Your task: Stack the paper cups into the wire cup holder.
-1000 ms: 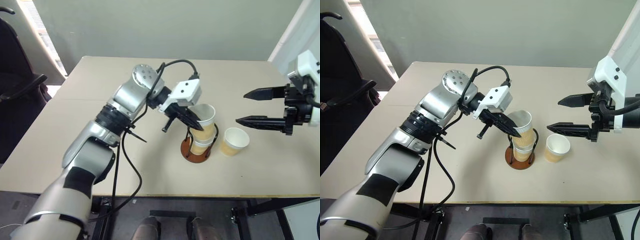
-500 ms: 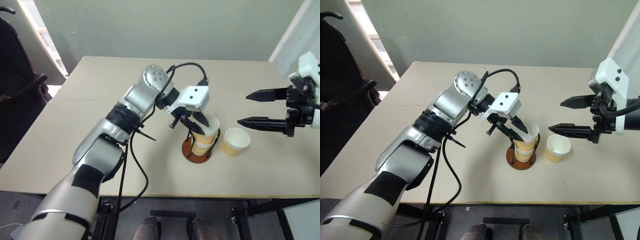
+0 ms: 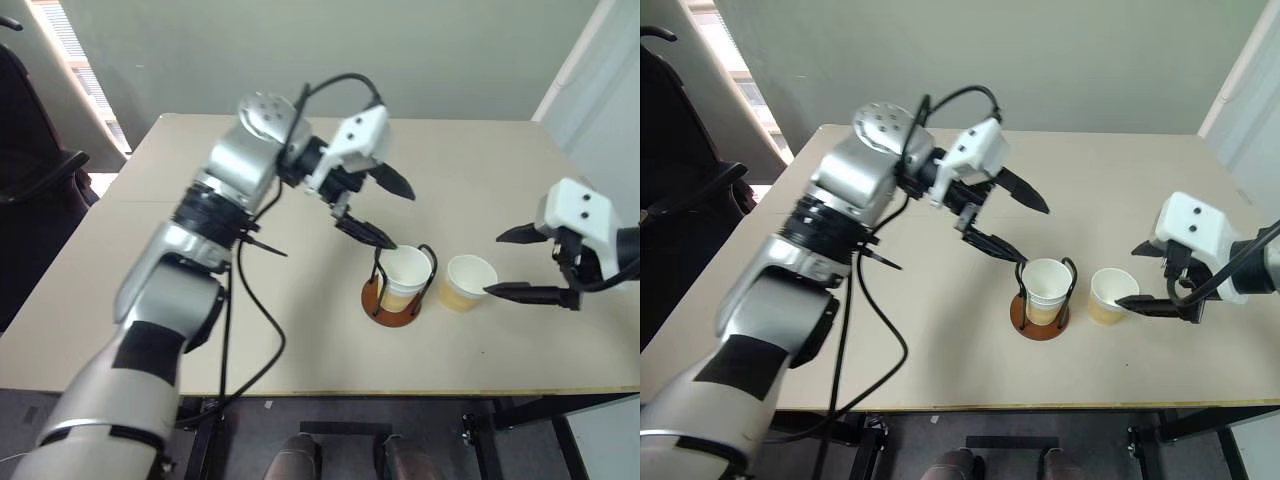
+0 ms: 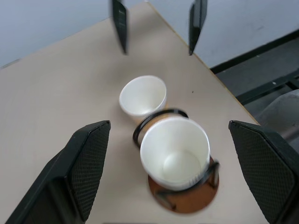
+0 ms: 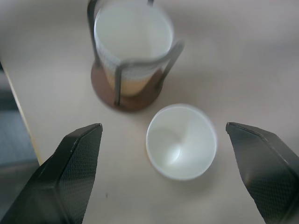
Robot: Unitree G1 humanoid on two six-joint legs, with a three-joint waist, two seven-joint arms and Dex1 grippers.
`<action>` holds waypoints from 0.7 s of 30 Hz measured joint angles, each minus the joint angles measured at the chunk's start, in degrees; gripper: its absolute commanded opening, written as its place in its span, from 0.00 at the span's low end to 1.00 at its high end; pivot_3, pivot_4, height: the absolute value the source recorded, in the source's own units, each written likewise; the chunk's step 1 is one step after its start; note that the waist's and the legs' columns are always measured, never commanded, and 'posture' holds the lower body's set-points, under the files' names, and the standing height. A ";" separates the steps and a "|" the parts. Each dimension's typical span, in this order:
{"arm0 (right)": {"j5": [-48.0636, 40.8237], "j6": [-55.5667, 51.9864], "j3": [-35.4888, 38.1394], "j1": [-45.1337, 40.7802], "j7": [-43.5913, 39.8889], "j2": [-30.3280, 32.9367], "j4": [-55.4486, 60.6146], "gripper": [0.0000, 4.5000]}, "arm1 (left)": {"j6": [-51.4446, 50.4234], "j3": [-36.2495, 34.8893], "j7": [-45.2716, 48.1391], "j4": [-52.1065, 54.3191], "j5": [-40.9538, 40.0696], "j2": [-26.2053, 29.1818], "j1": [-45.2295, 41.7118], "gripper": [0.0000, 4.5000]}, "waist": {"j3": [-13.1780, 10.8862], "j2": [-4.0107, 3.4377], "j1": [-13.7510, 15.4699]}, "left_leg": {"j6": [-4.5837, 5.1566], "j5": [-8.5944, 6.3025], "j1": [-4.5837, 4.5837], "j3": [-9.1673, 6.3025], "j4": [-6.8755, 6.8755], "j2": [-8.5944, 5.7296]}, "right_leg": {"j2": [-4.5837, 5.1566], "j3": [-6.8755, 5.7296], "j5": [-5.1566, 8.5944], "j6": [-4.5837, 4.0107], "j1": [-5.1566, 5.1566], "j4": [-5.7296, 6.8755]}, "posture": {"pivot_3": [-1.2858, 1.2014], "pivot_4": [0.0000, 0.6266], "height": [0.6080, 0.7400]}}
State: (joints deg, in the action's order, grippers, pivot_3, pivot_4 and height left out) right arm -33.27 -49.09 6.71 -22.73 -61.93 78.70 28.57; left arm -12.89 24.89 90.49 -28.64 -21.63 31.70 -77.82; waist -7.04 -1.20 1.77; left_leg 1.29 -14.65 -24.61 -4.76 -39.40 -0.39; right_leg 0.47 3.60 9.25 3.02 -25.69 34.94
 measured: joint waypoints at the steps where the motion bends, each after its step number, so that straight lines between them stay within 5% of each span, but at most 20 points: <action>1: 0.74 0.64 -0.98 0.10 -0.08 0.01 0.24 0.98 | -0.34 -0.01 0.00 1.26 -0.82 1.81 1.17 0.97 | 0.00 0.00 -0.03 | 0.00 0.00 0.04 0.04 -0.02 0.01 | 0.00 0.03 0.00 0.00 0.02 0.01 | 0.52 0.24 1.00; 10: 10.84 6.68 -14.93 -5.66 -2.21 -4.07 -2.35 0.98 | -7.80 -3.92 0.06 13.36 -9.24 16.28 12.65 0.97 | 0.01 -0.02 -0.18 | 0.24 -0.14 0.11 0.09 -0.43 0.03 | 0.01 0.07 -0.05 0.01 0.17 0.04 | 0.52 0.24 1.00; 19: 22.35 12.54 -23.86 -8.97 -5.82 -6.96 -11.00 0.98 | -9.44 -11.46 -0.06 17.97 -9.74 18.17 21.21 0.97 | 0.01 -0.03 -0.37 | 0.30 -0.18 0.22 0.08 -0.57 0.03 | 0.02 0.05 -0.11 -0.12 0.31 0.08 | 0.52 0.24 1.00; 21: 24.75 13.51 -25.33 -11.11 -6.81 -8.92 -13.01 0.86 | -9.78 -14.85 -0.64 19.73 -10.08 18.99 23.32 0.97 | 0.01 -0.03 -0.65 | 0.29 -0.18 0.27 0.10 -0.52 0.07 | -0.03 0.06 -0.09 -0.22 0.31 0.10 | 0.52 0.24 1.00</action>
State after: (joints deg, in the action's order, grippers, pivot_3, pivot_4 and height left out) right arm -8.51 -35.58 -18.62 -33.84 -68.74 69.78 15.56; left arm -22.67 10.03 89.85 -8.91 -31.71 50.69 -54.50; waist -7.03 -1.23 1.12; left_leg 1.58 -14.82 -24.34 -4.66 -39.93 -0.32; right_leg 0.45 3.67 9.16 2.79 -25.38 35.04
